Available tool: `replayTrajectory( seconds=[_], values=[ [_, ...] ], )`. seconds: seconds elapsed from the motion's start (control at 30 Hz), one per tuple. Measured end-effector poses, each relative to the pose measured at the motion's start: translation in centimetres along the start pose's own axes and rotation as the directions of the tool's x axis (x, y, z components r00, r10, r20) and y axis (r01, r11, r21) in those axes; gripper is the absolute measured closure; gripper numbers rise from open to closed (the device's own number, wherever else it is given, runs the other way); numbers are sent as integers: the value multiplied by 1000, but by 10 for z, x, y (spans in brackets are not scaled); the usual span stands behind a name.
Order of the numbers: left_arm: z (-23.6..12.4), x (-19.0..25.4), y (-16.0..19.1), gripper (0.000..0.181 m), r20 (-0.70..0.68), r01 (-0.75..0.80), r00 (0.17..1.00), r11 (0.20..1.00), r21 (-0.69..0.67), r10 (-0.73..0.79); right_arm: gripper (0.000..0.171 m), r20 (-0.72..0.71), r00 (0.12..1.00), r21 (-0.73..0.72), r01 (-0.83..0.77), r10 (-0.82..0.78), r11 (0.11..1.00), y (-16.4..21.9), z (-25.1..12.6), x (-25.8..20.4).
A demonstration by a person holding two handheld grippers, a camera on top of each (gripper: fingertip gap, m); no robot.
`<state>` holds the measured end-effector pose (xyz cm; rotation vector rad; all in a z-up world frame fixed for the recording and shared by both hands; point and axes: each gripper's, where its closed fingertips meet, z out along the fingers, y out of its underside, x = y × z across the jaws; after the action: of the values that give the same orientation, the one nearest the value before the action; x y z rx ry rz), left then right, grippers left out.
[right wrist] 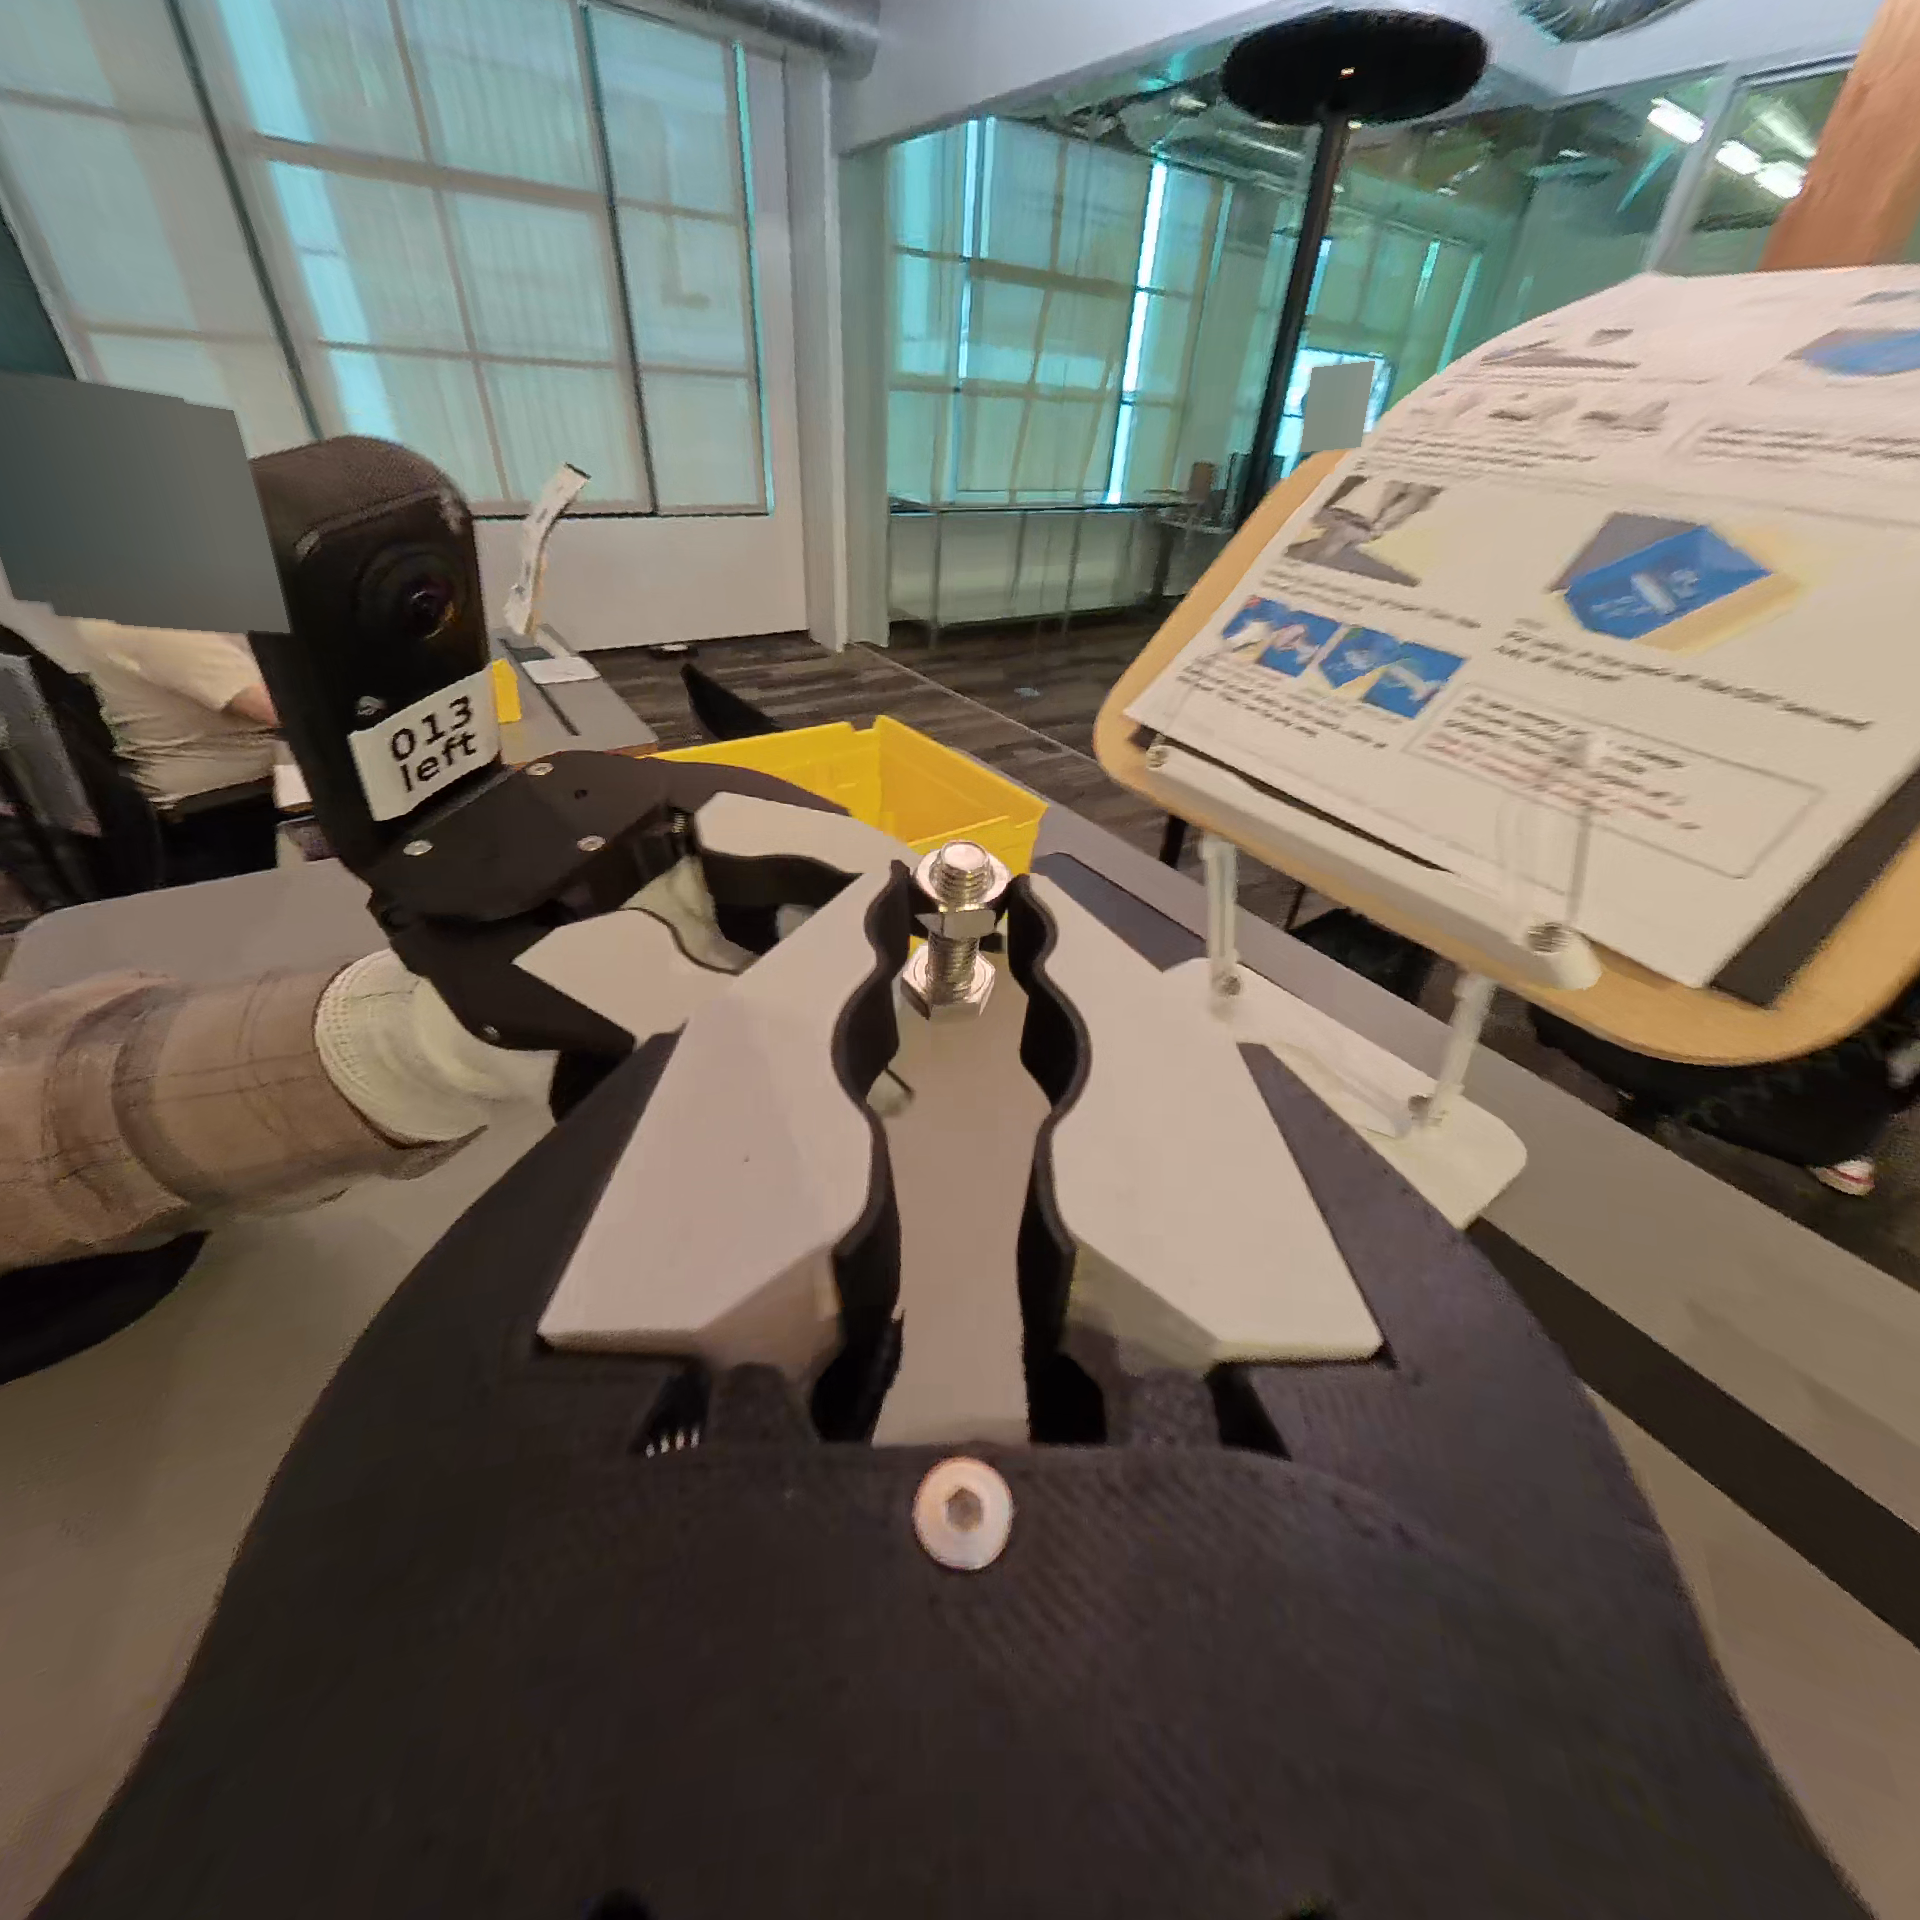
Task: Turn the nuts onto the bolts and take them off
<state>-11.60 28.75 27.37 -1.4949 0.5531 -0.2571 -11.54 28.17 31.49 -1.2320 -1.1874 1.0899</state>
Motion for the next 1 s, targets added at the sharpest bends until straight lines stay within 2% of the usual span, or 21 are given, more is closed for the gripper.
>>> replayTrajectory(
  seconds=[0.07, 0.23, 0.37, 0.53, 0.7, 0.8, 1.0],
  values=[
    [-1, -5, 3, 140, 20, -17, 1000, 1000, -6, 17, 155, -69, 997, -25, 27, -29, 999, -5, -20, 25],
    [-1, -11, 15, 179, 43, -53, 998, 998, -29, 55, 155, -296, 952, -211, 10, -74, 977, 10, -98, 126],
    [5, -9, 30, 181, 26, -64, 997, 995, -73, 67, 155, -472, 871, -420, -87, -135, 903, 49, -164, 212],
    [11, -6, 49, 181, 15, -63, 998, 991, -116, 66, 154, -616, 778, -522, -291, -119, 802, 111, -214, 286],
    [12, -12, 62, 181, 26, -54, 998, 988, -143, 58, 155, -700, 712, -528, -458, -60, 715, 180, -227, 314],
    [11, -17, 65, 181, 31, -47, 998, 988, -150, 52, 155, -718, 686, -577, -493, -117, 651, 210, -231, 327],
    [9, -22, 67, 181, 41, -44, 998, 986, -160, 51, 154, -701, 699, -630, -513, -142, 584, 233, -220, 350]
  ],
)
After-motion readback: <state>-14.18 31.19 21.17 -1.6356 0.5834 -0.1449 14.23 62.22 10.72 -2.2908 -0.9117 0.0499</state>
